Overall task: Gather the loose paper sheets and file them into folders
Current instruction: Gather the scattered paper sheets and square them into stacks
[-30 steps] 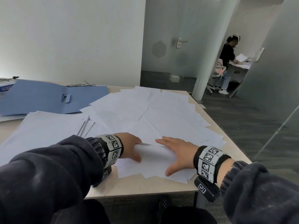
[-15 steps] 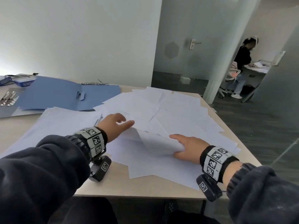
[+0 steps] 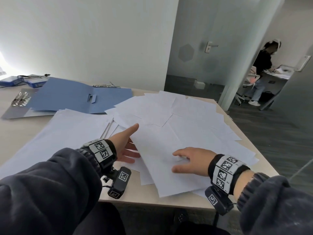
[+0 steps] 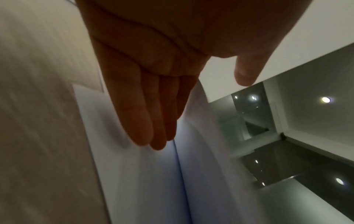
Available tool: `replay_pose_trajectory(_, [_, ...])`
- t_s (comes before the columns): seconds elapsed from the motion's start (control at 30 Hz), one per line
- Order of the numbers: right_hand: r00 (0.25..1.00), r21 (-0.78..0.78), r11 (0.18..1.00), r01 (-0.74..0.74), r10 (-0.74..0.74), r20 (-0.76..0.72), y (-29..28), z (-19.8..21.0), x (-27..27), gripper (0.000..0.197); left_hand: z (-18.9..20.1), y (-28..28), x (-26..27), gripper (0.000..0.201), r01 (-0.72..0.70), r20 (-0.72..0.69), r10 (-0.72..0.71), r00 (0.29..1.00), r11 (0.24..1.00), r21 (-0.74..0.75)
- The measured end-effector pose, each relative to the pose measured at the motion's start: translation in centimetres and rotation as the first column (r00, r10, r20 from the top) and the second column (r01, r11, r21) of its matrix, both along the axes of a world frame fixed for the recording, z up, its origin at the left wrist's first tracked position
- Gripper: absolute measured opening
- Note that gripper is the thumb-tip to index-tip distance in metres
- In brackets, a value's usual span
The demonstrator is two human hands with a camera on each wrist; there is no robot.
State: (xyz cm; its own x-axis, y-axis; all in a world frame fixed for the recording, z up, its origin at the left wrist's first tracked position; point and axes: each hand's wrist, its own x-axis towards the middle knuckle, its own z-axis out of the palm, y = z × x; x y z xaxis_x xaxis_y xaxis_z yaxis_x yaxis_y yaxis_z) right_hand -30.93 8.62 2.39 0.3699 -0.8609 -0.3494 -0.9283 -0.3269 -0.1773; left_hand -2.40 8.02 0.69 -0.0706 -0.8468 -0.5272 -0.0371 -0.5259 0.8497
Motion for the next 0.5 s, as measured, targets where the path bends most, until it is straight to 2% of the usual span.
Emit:
replay_pose_trajectory(0.1, [0.999,0.0,0.999,0.034,-0.034,0.027,-0.2,0.0,0.2,0.079,-1.4,-0.1,-0.4,0.044,-0.076,-0.037,0.076,0.996,0.997,-0.003])
replay_pose_trajectory(0.2, [0.999,-0.006,1.0,0.027,-0.027,-0.027,-0.7,-0.3,0.6,0.071,-2.5,-0.1,-0.4,0.025,-0.128,-0.033,0.127,0.991,0.991,-0.032])
replay_pose_trajectory(0.3, [0.998,-0.002,1.0,-0.028,0.028,-0.048,-1.3,-0.4,1.2,0.073,-2.8,-0.2,-0.3,0.021,-0.124,-0.023,0.123,0.992,0.991,-0.047])
replay_pose_trajectory(0.43, [0.983,-0.013,0.99,-0.142,0.139,-0.122,-1.9,-0.4,2.9,0.084,-2.8,-0.1,-0.5,0.025,-0.085,-0.006,0.084,0.996,0.995,-0.056])
replay_pose_trajectory(0.5, [0.97,-0.021,0.982,-0.187,0.181,-0.163,-2.1,-0.6,3.9,0.083,-2.8,-0.2,-0.7,0.028,-0.06,0.013,0.061,0.998,0.997,-0.057])
